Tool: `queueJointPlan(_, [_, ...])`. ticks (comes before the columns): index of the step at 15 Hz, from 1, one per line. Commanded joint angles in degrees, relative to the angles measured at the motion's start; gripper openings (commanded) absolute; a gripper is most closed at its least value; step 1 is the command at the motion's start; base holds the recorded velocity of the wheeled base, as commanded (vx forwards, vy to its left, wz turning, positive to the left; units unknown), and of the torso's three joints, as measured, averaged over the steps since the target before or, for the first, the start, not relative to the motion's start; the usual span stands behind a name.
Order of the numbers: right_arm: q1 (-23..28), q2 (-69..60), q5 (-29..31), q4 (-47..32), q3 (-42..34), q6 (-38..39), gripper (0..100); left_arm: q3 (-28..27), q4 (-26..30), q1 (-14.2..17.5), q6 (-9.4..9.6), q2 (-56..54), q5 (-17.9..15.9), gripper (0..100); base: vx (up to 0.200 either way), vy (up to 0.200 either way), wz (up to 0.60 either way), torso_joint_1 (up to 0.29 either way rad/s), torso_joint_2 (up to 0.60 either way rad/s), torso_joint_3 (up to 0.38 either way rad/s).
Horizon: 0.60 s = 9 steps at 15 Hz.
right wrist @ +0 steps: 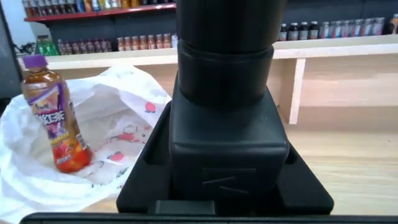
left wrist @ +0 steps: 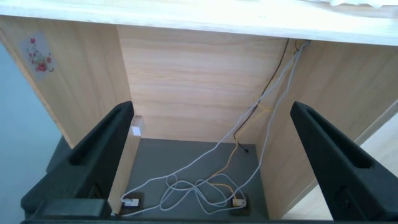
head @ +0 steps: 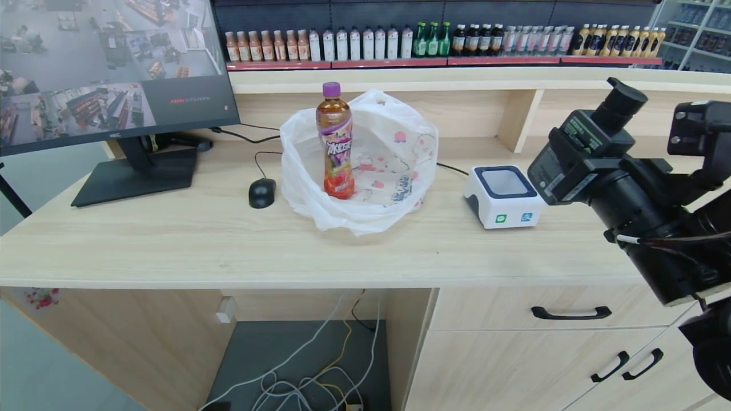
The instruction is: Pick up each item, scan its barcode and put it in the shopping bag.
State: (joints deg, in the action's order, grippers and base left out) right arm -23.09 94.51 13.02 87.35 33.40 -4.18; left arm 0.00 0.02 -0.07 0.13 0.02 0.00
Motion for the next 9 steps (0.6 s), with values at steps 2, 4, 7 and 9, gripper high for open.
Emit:
queueJointPlan(2, [-0.11, 2.78, -0.36, 0.11, 3.95, 0.05, 0, 0.00, -0.02, 0.07, -0.13, -0.02, 0.00, 100, 0.000, 0.200, 0.00, 0.007, 0.00, 0.002])
queueJointPlan(4, [-0.11, 3.84, -0.63, 0.02, 4.65, 0.05, 0, 0.00, -0.02, 0.07, -0.13, -0.02, 0.00, 100, 0.000, 0.200, 0.00, 0.000, 0.00, 0.002])
queueJointPlan(7, [-0.38, 4.28, -0.80, 0.02, 4.48, 0.05, 0, 0.00, -0.02, 0.07, -0.05, -0.02, 0.00, 100, 0.000, 0.200, 0.00, 0.006, 0.01, 0.002])
queueJointPlan(9, [-0.29, 4.45, -1.15, 0.02, 4.30, 0.14, 0, 0.00, -0.02, -0.01, 0.04, -0.02, 0.00, 100, 0.000, 0.200, 0.00, 0.002, 0.00, 0.000])
